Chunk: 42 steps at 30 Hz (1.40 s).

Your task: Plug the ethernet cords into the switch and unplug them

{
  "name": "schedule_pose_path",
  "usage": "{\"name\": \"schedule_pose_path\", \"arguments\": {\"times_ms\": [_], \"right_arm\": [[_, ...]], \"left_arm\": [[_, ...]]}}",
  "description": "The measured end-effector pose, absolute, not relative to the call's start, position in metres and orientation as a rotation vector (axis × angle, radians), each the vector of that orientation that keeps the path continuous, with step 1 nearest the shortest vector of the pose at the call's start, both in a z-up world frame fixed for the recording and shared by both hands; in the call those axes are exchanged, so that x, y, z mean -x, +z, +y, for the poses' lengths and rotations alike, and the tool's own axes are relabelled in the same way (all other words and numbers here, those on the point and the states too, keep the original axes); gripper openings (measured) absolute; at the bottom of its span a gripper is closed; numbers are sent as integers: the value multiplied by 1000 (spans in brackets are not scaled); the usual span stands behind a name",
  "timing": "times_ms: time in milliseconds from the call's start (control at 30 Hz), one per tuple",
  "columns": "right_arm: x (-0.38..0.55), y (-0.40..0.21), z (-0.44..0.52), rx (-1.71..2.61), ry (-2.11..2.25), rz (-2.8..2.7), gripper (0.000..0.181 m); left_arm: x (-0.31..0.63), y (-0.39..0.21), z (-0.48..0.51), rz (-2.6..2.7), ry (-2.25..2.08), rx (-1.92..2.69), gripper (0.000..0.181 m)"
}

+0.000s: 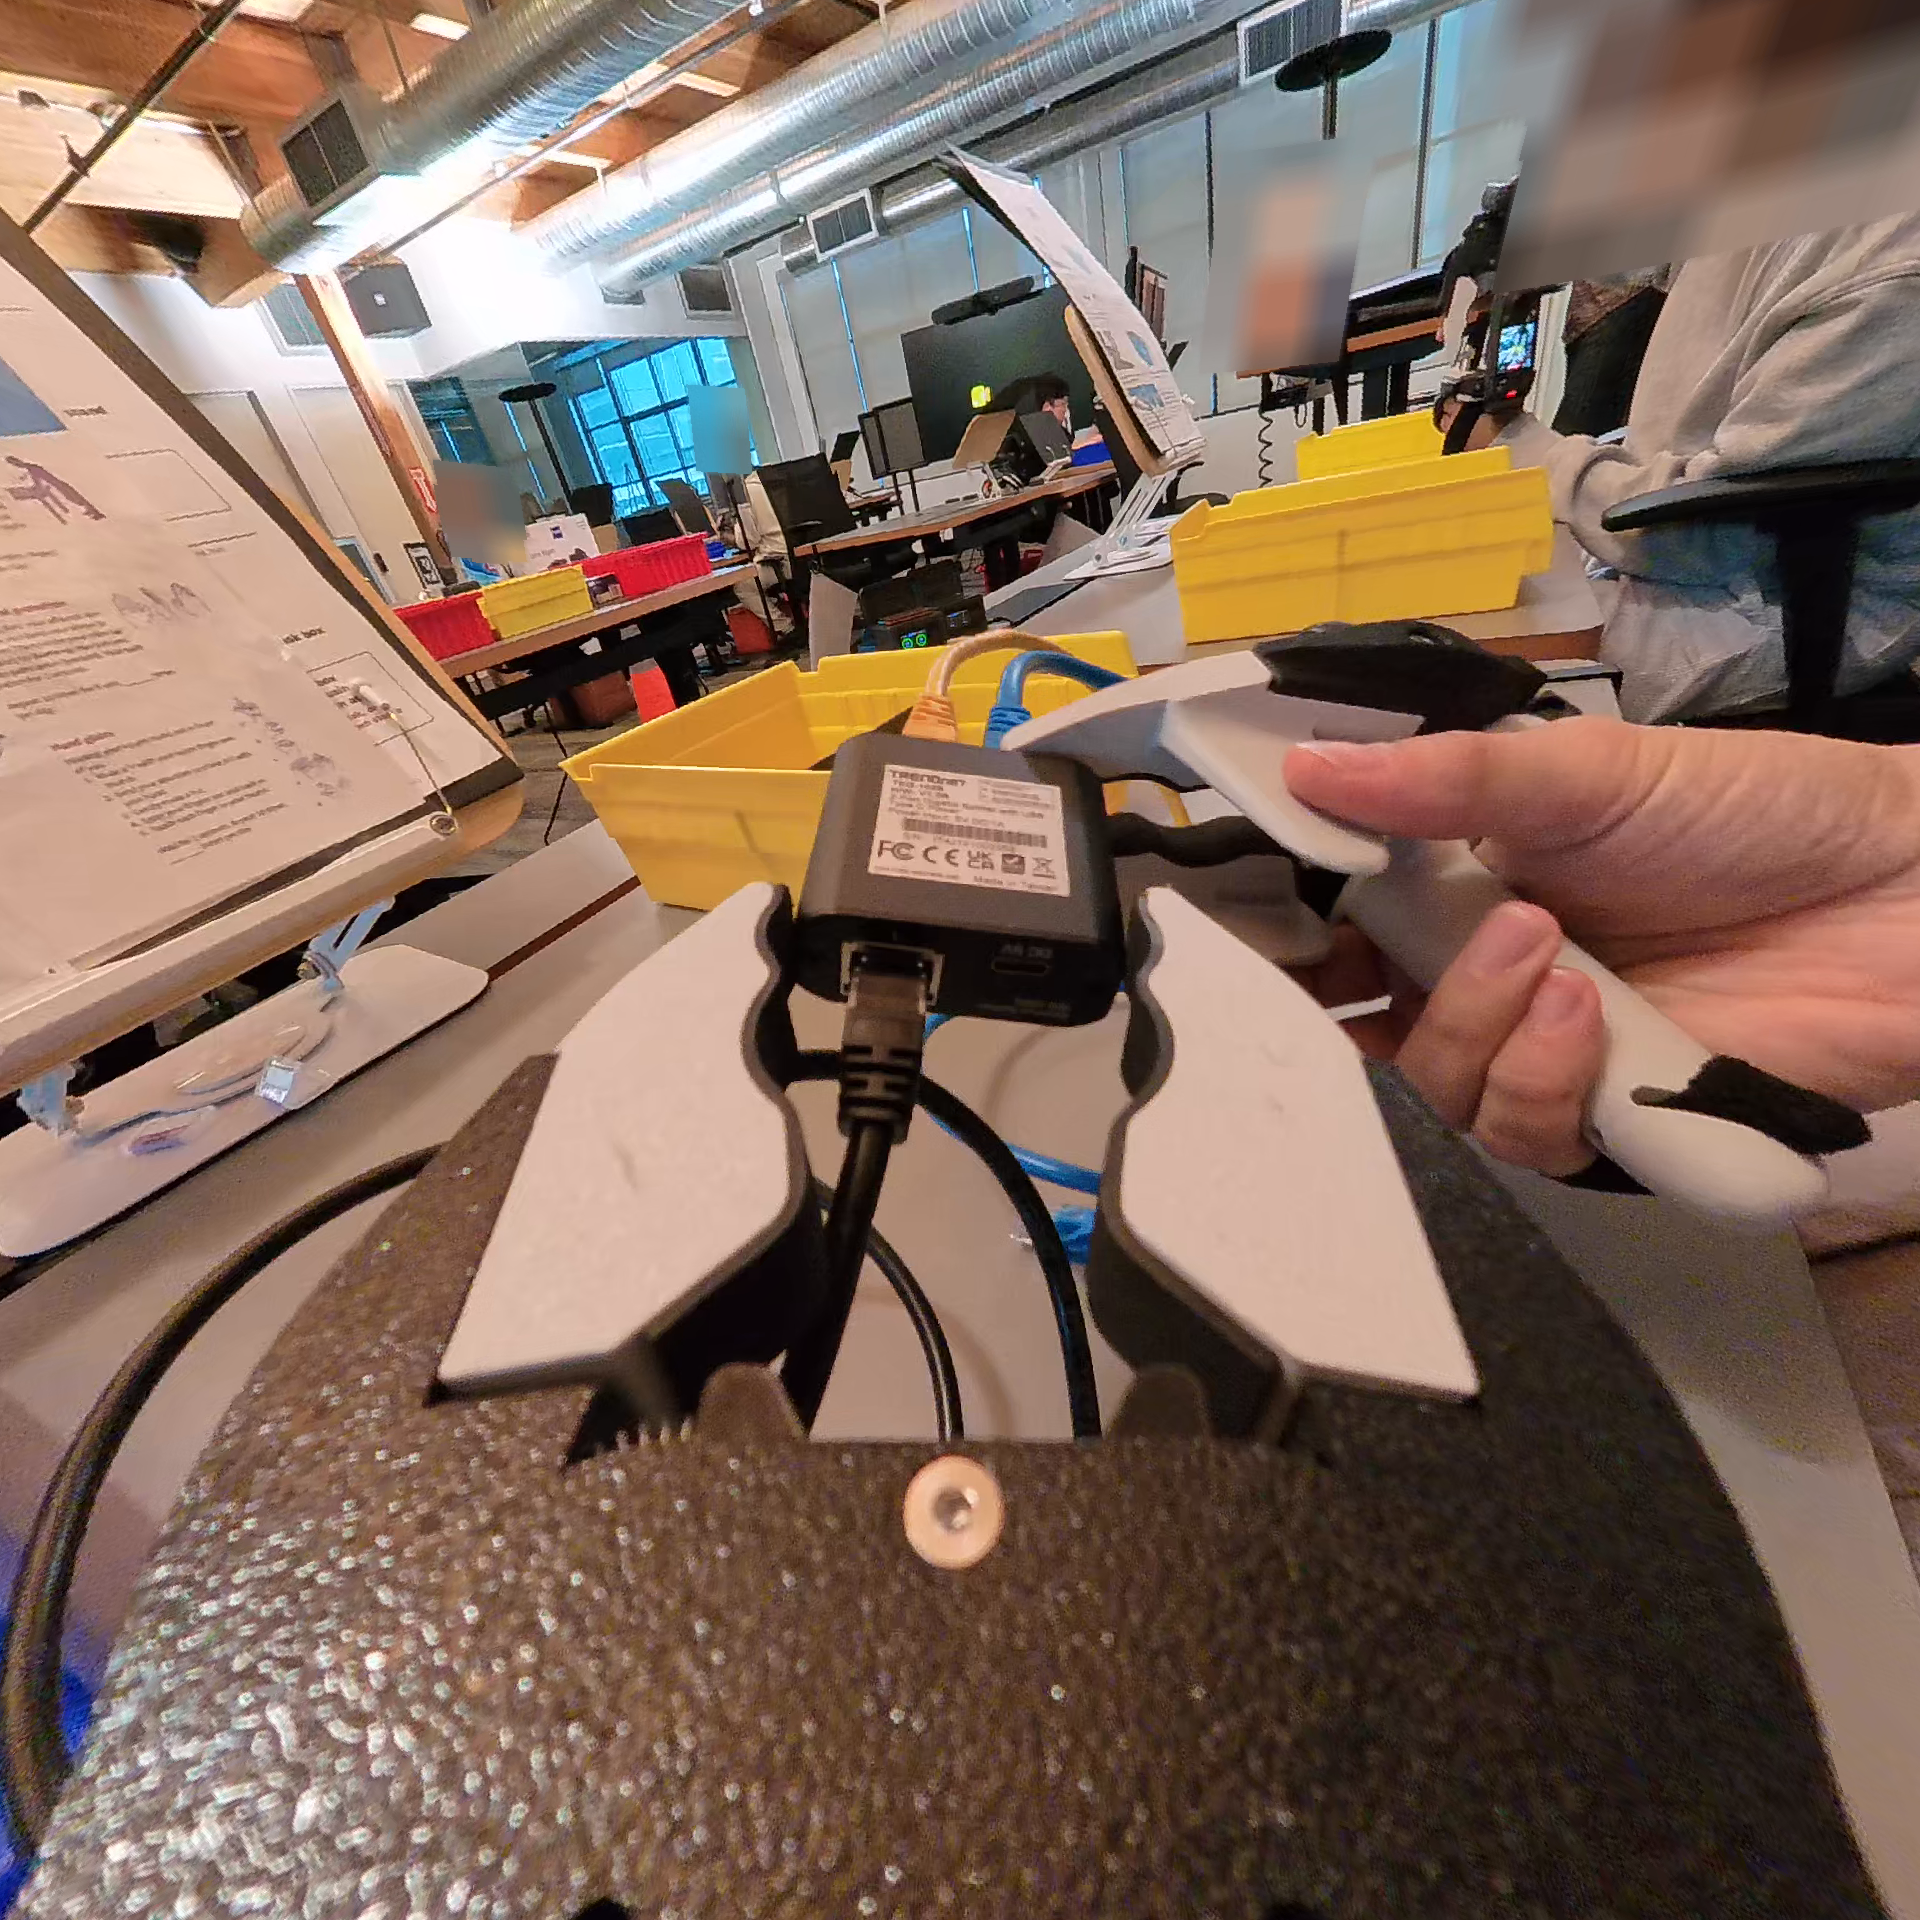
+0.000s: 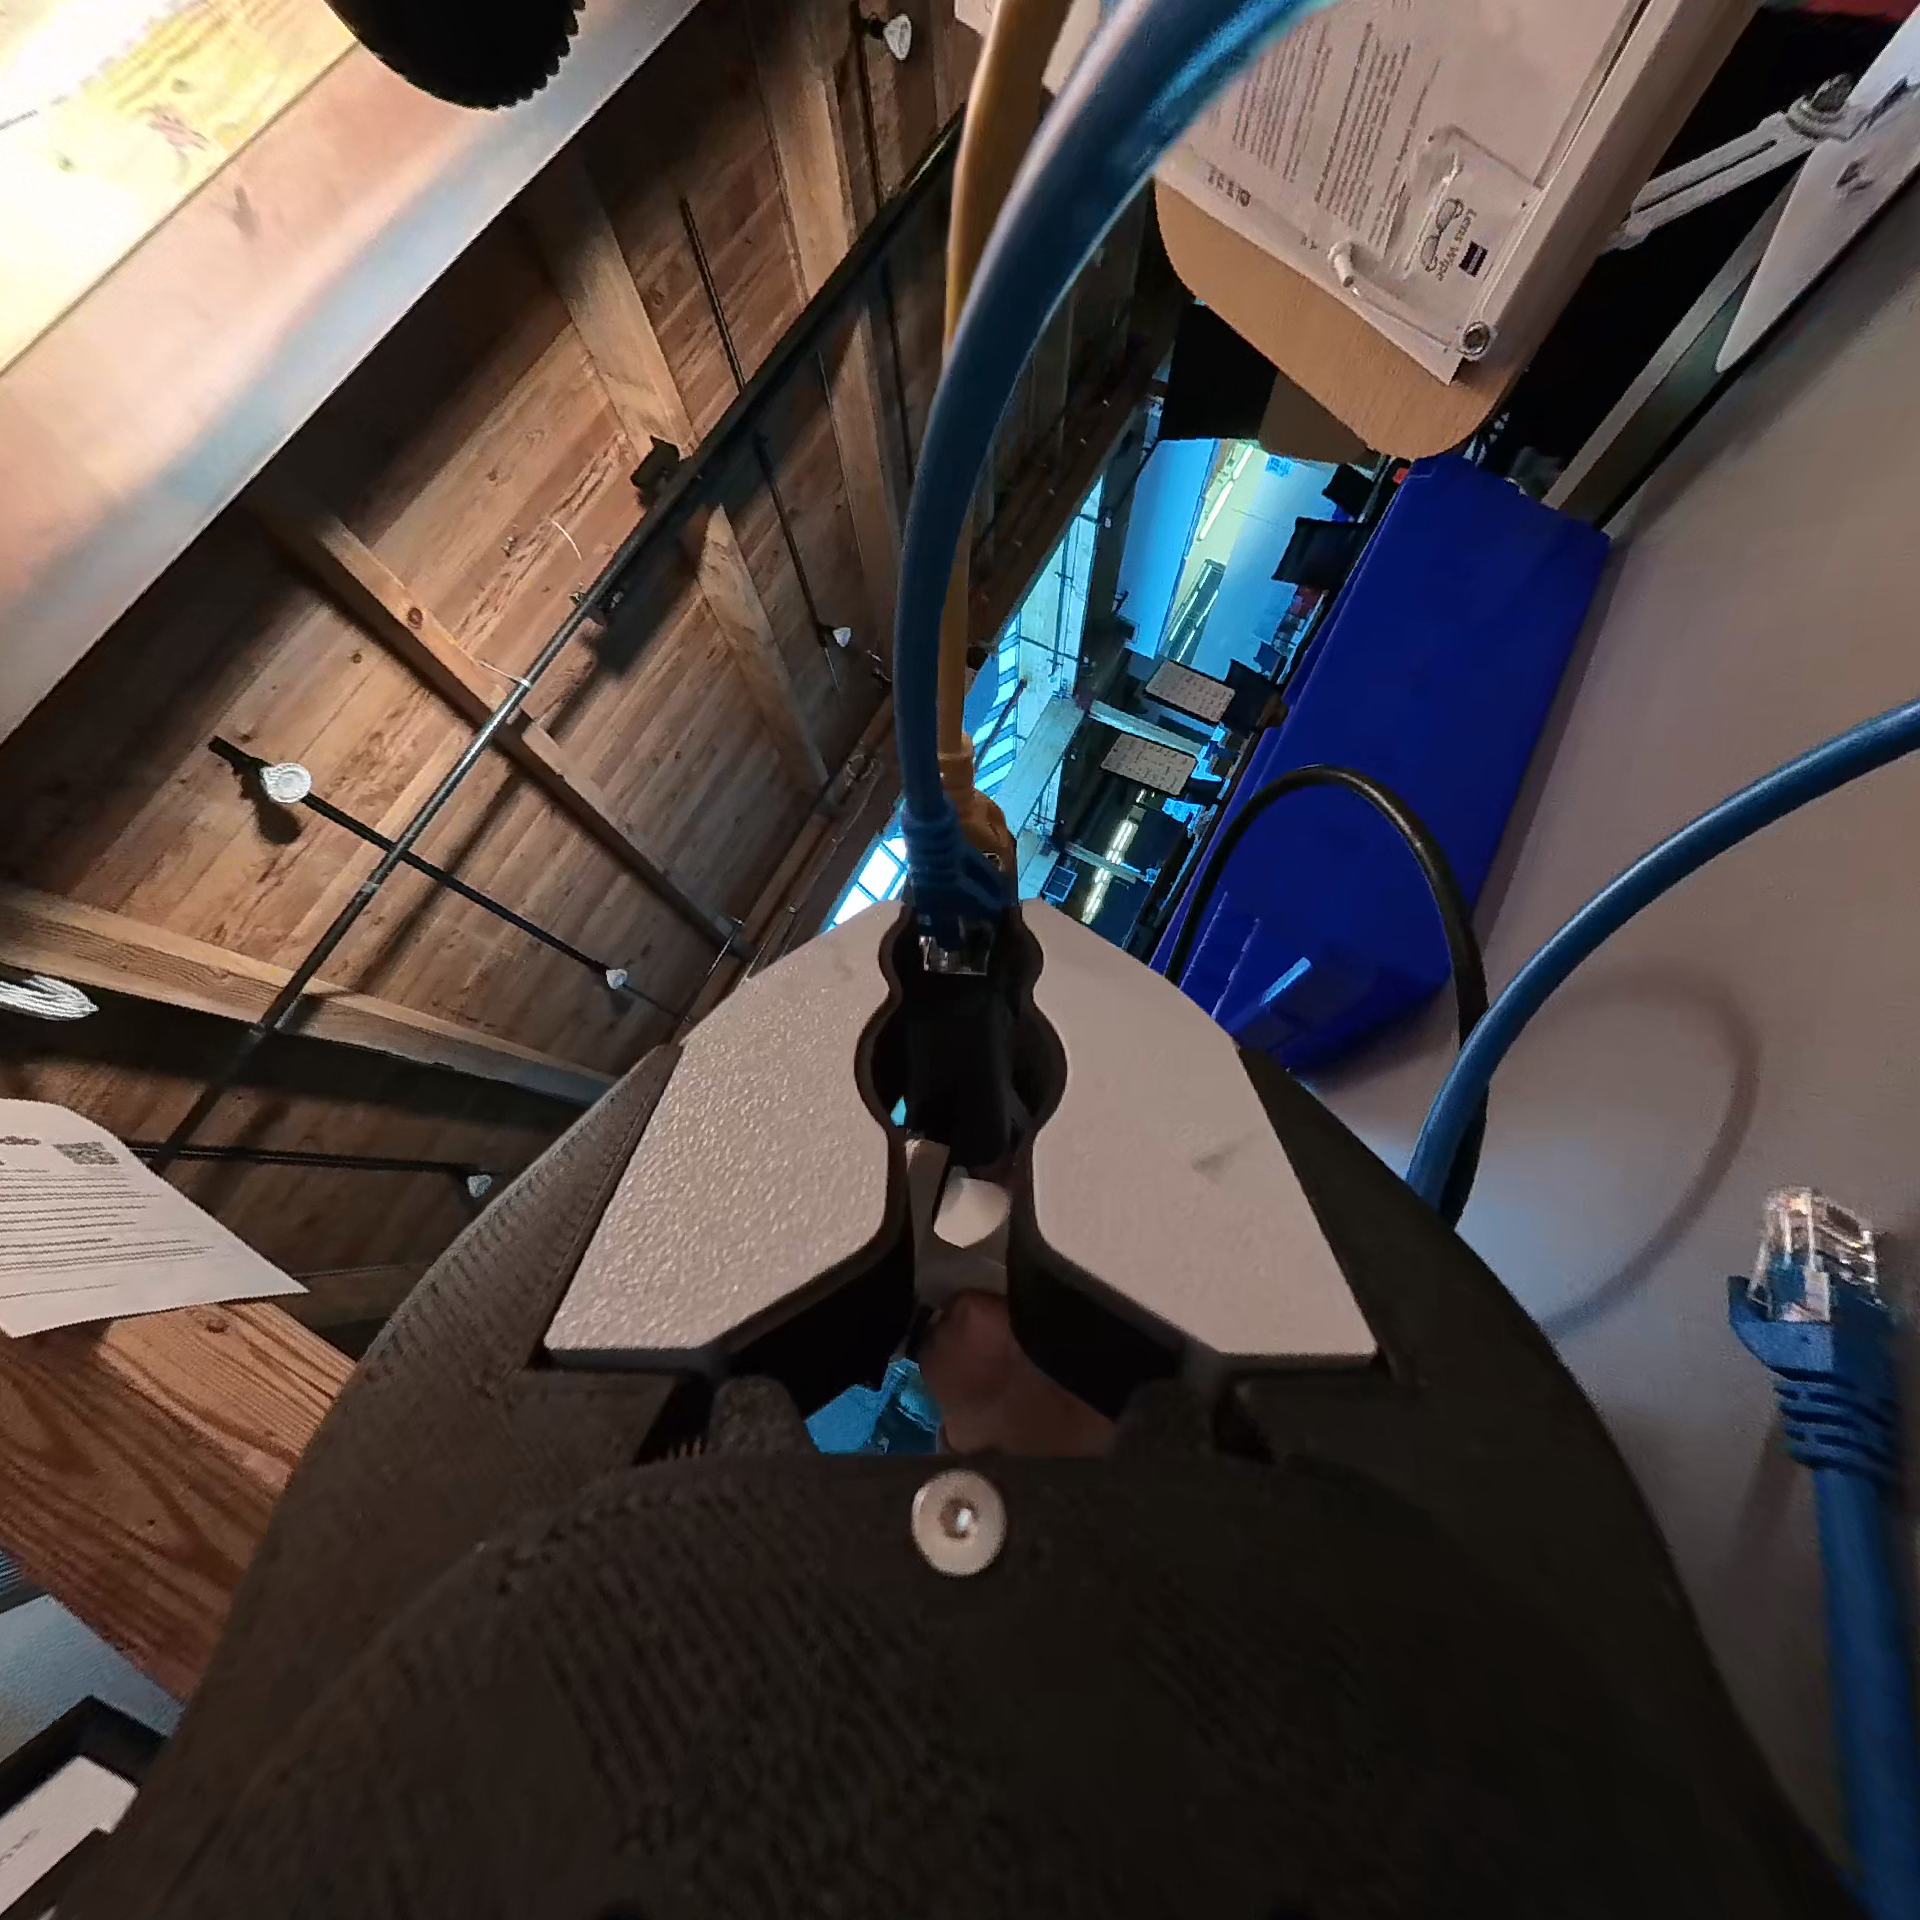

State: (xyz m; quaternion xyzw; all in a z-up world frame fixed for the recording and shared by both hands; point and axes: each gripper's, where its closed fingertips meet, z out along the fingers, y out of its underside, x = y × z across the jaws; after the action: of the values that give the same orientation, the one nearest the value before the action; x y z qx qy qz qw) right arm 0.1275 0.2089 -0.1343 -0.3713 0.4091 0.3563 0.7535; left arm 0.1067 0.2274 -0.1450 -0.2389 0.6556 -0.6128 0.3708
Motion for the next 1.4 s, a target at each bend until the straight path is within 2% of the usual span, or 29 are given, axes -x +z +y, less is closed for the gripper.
{"name": "schedule_pose_path", "arguments": {"times_ms": [1400], "right_arm": [[-141, -141, 203, 741, 738, 946, 13]], "left_arm": [[-118, -149, 221, 1629, -1449, 652, 60]]}}
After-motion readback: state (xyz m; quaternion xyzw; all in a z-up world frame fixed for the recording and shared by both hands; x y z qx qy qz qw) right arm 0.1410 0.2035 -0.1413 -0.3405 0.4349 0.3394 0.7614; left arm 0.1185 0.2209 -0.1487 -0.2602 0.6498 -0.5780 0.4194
